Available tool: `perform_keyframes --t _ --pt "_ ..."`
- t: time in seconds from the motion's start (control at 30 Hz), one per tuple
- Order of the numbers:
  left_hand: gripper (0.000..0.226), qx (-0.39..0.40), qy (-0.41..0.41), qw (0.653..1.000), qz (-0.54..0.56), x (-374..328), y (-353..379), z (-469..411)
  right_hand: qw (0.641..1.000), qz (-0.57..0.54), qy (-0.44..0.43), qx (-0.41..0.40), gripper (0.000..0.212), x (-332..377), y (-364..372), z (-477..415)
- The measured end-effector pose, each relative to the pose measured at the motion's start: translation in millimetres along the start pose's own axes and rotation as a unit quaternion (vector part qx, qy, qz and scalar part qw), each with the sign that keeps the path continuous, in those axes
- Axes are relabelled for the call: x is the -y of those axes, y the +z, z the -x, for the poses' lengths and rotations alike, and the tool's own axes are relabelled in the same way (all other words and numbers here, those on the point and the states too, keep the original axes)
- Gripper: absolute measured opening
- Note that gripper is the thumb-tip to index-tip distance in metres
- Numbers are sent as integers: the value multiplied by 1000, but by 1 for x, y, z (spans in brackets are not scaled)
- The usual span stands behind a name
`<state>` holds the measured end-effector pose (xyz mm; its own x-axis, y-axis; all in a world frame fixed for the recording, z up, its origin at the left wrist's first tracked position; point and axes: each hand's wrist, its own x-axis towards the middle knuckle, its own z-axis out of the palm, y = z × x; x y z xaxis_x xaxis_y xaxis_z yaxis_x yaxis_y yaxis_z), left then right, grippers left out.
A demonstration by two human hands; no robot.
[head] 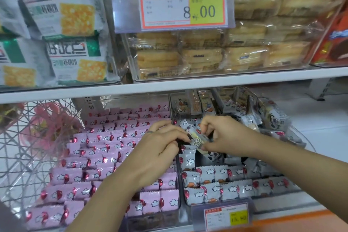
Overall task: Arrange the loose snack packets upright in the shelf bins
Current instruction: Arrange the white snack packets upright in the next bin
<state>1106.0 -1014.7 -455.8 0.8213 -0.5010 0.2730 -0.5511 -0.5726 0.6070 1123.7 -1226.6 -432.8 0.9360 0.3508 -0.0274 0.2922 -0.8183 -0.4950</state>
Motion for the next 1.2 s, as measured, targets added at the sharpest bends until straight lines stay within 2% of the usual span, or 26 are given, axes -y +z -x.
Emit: perform_keyframes --t 0.13,0.2,0.33,0.57,0.8,0.93,1.03,1.1,1.2 --pt "43 -20 -4 1000 23 -3 -3 1 1000 1 -9 -9 51 6 0 2" --pt "43 -31 -22 998 48 -3 -5 3 999 35 -16 0 33 11 0 2" --pt "44 -40 -35 996 66 -3 -7 3 998 54 -19 6 20 16 3 -5" --pt "48 -36 -42 996 63 -3 -8 4 997 79 -13 -11 44 20 3 -12" --pt "46 -30 -45 997 62 -3 -9 5 990 129 -49 5 43 25 0 -16" --pt "40 -27 -48 997 52 -4 -10 7 994 94 -40 -35 51 24 1 -19" --pt "36 -26 -57 996 57 -6 -11 7 997 57 -29 42 35 22 8 -19" --pt "35 -27 -56 996 58 -7 -12 7 992 78 -16 95 38 20 11 -19" --pt "35 -25 -57 996 57 -6 -12 7 988 88 0 129 46 16 11 -22"
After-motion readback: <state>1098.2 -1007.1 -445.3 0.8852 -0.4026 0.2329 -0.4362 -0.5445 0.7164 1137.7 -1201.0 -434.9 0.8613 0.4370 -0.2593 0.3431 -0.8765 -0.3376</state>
